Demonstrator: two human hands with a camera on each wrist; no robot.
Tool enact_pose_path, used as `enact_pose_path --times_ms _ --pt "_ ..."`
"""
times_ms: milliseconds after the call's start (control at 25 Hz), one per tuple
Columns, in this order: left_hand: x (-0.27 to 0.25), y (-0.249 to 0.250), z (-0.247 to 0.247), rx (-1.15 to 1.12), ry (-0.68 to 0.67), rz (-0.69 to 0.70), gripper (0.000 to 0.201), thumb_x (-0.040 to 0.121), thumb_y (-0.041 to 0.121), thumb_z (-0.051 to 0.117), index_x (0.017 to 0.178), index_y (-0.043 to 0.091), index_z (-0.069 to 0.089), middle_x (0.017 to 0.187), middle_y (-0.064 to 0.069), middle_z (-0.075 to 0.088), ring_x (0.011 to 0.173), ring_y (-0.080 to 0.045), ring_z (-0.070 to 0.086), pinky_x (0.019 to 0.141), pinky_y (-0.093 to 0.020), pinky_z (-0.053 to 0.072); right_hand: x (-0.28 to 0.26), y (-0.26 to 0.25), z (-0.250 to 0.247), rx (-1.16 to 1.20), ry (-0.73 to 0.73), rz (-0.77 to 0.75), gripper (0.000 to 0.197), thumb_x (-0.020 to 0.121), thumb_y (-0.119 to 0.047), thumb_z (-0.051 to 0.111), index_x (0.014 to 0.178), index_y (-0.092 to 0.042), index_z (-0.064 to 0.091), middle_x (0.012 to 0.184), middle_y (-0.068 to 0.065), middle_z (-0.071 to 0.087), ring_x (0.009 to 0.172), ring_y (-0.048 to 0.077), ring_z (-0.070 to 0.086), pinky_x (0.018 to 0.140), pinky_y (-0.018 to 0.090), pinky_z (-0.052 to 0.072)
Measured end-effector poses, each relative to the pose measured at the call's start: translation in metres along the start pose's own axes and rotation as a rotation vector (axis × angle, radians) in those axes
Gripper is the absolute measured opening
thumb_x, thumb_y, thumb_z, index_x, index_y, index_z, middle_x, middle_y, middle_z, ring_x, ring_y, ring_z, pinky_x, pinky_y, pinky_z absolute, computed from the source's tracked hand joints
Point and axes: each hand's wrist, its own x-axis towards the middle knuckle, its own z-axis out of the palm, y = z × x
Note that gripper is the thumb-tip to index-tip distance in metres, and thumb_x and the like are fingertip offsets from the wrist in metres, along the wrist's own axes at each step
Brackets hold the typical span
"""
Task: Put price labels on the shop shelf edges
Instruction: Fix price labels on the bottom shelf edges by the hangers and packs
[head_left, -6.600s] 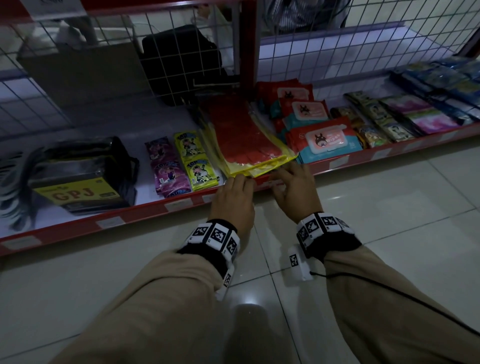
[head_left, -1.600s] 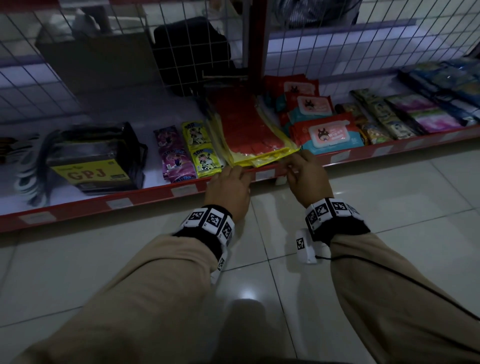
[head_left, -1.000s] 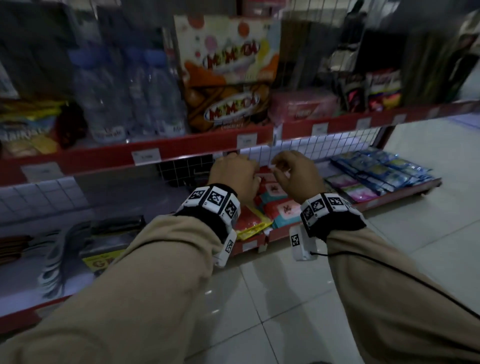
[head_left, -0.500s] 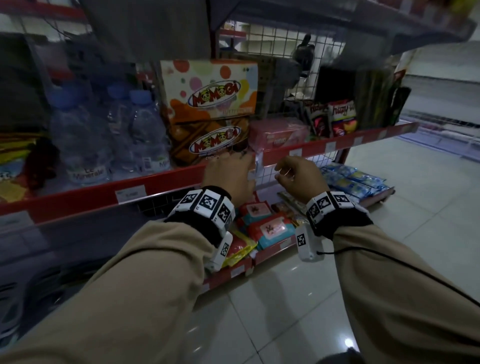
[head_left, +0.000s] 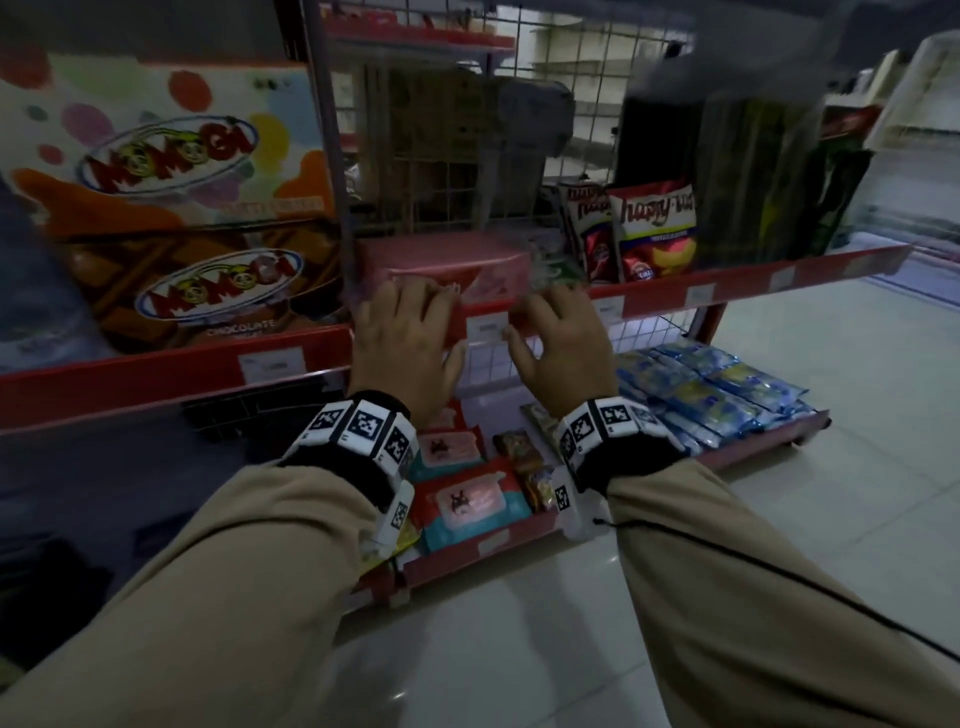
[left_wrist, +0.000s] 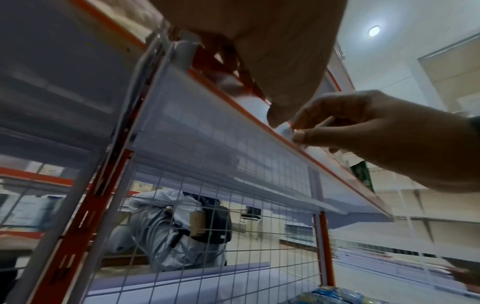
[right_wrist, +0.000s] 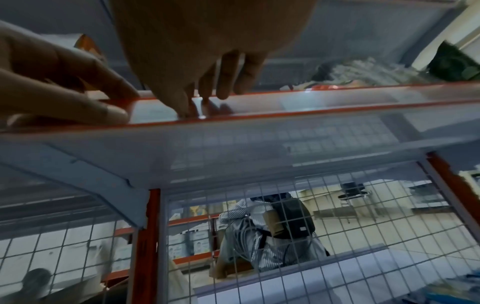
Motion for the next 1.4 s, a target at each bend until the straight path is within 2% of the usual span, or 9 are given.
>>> enact_pose_path --times_ms 120,240,400,520,640,800,1000,1280,1400 --pt "0.004 0.006 0.014 0.075 0.057 -0.051 0.044 0.079 0.043 0.060 0.115 0.017 0.058 0.112 -0.007 0.054 0.099 -0.030 0.039 0.078 -0.042 0.032 -0.003 0.020 0.017 0.035 0.120 -0.133 0.021 0.088 -0.024 0.060 0.098 -0.006 0.065 0.098 0.014 0.060 0.086 0.032 0.052 0.073 0.039 0.043" --pt "0.000 0.010 0.021 0.125 0.084 -0.068 0.047 0.082 0.044 0.057 0.120 0.018 0.057 0.115 -0.006 0.054 0.102 -0.029 0.039 0.083 -0.042 0.034 -0.002 0.030 0.026 0.067 0.168 -0.163 0.025 0.086 -0.027 0.062 0.101 -0.008 0.065 0.099 0.014 0.059 0.087 0.033 0.052 0.073 0.040 0.043" --pt "-0.004 0.017 0.021 0.149 0.111 -0.117 0.048 0.084 0.043 0.056 0.125 0.018 0.055 0.121 -0.008 0.052 0.106 -0.030 0.040 0.090 -0.042 0.036 0.009 0.027 0.023 0.113 0.106 -0.105 0.032 0.077 -0.038 0.063 0.094 -0.011 0.061 0.098 0.014 0.055 0.090 0.031 0.048 0.074 0.040 0.039" --pt "-0.006 0.025 0.018 0.179 0.113 -0.143 0.045 0.086 0.041 0.055 0.125 0.021 0.056 0.123 -0.008 0.053 0.106 -0.031 0.041 0.088 -0.044 0.036 0.015 0.025 0.018 0.092 0.078 -0.101 0.037 0.072 -0.046 0.062 0.085 -0.013 0.053 0.093 0.010 0.051 0.090 0.026 0.041 0.074 0.039 0.032" --pt "-0.009 0.028 0.014 0.192 0.164 -0.123 0.035 0.085 0.035 0.061 0.118 0.022 0.064 0.114 -0.005 0.059 0.103 -0.028 0.044 0.087 -0.042 0.031 0.017 0.027 0.016 0.094 0.064 -0.116 0.036 0.073 -0.047 0.060 0.084 -0.014 0.051 0.089 0.007 0.050 0.088 0.026 0.042 0.075 0.039 0.031" --pt "-0.009 0.031 0.006 0.114 0.183 -0.065 0.025 0.081 0.021 0.067 0.106 0.016 0.068 0.098 -0.005 0.061 0.091 -0.024 0.046 0.080 -0.036 0.031 0.017 0.025 0.012 0.163 0.028 -0.199 0.031 0.076 -0.039 0.060 0.092 -0.013 0.058 0.093 0.007 0.055 0.088 0.028 0.049 0.076 0.038 0.032" --pt "-0.003 0.033 -0.002 0.134 0.108 -0.083 0.027 0.082 0.027 0.064 0.106 0.017 0.068 0.095 -0.004 0.059 0.090 -0.026 0.052 0.080 -0.037 0.032 0.016 0.019 0.008 0.216 0.019 -0.254 0.020 0.080 -0.028 0.061 0.094 -0.013 0.064 0.093 0.004 0.062 0.086 0.026 0.054 0.078 0.036 0.035" --pt "-0.002 0.031 -0.002 0.087 0.094 -0.065 0.026 0.077 0.033 0.058 0.098 0.021 0.065 0.095 0.001 0.057 0.093 -0.023 0.052 0.082 -0.035 0.026 0.017 0.007 0.006 0.176 -0.097 -0.157 0.028 0.075 -0.037 0.060 0.094 -0.017 0.060 0.099 0.005 0.054 0.096 0.028 0.048 0.079 0.037 0.031" --pt "-0.001 0.026 0.001 0.070 0.094 -0.071 0.026 0.079 0.034 0.059 0.099 0.019 0.065 0.094 0.000 0.057 0.093 -0.024 0.052 0.082 -0.036 0.027 0.025 0.008 0.000 0.149 -0.181 -0.162 0.026 0.078 -0.039 0.059 0.096 -0.020 0.060 0.099 0.001 0.057 0.101 0.028 0.047 0.082 0.039 0.030"
